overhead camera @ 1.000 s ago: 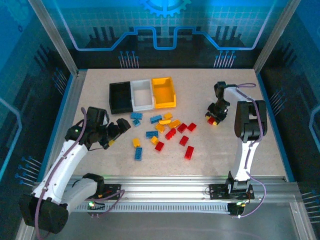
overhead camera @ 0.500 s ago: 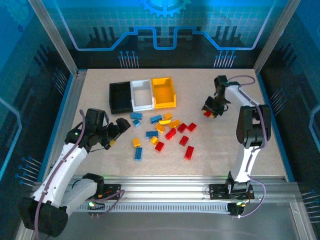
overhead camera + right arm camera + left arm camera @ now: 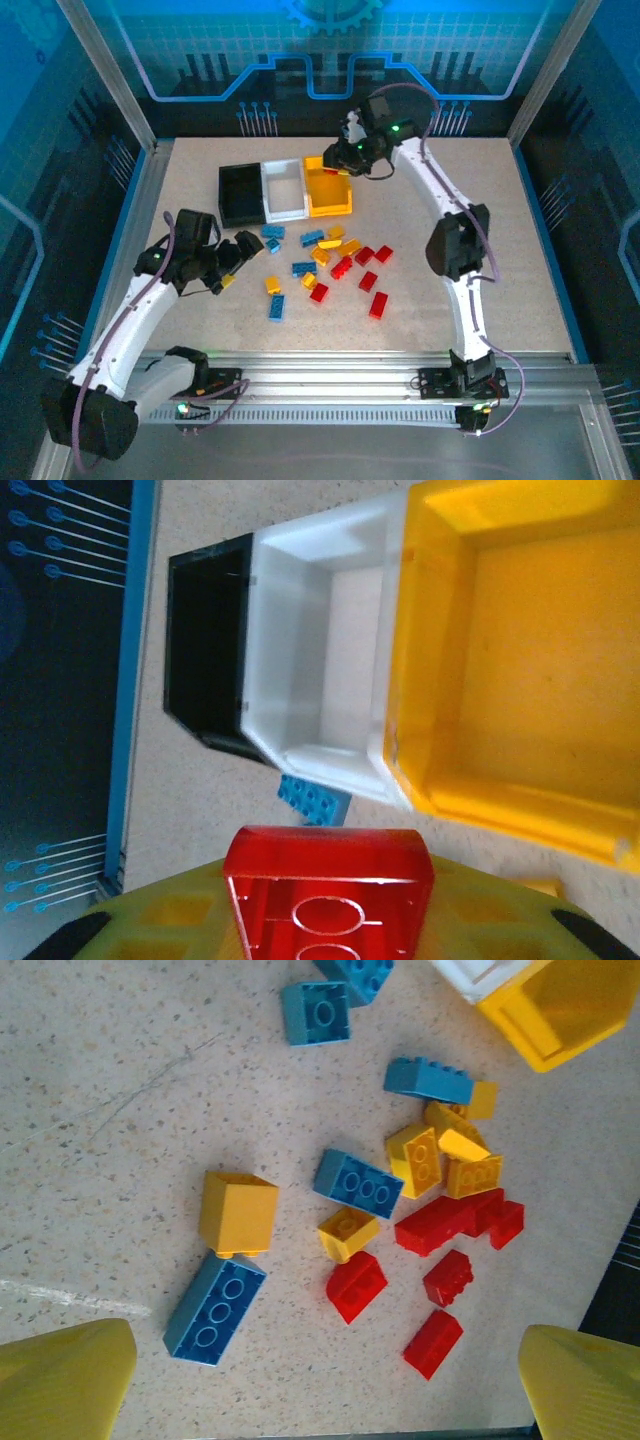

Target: Sort the legos into containers by color

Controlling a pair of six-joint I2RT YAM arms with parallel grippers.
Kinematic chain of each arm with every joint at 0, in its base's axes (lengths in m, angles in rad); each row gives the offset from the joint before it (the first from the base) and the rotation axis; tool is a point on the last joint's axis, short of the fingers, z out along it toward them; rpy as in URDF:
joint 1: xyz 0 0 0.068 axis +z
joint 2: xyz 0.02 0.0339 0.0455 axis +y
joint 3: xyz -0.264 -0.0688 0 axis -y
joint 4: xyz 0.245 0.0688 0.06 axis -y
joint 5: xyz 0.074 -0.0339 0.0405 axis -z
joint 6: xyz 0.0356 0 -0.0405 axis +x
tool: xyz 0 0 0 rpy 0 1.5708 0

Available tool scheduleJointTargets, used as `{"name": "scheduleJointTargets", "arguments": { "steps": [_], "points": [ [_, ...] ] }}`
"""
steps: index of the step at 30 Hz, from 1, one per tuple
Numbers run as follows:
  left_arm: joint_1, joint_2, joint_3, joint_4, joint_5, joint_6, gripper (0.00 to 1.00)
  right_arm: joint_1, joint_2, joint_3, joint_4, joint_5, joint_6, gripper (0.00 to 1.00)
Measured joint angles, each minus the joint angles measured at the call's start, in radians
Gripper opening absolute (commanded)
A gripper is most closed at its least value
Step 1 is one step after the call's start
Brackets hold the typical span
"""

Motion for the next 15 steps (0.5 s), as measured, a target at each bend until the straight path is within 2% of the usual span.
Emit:
{"name": "scheduleJointTargets", "arguments": {
  "steps": [4,7,15],
  "points": [
    [0.000,-0.053,0.005,-0.028,0.000,-0.002,0.99,0.019,0.186,0.127,-0.029,0.039,0.016,0.35],
    [0.000,-0.095,0.005,-0.050,0.000,-0.007,0.99,0.024,0.258,0.136,-0.029,0.093,0.036,0.34],
    [0.001,-0.127,0.005,-0.130,0.000,0.000,0.99,0.028,0.314,0.199,-0.054,0.262,0.089,0.34]
  ]
}}
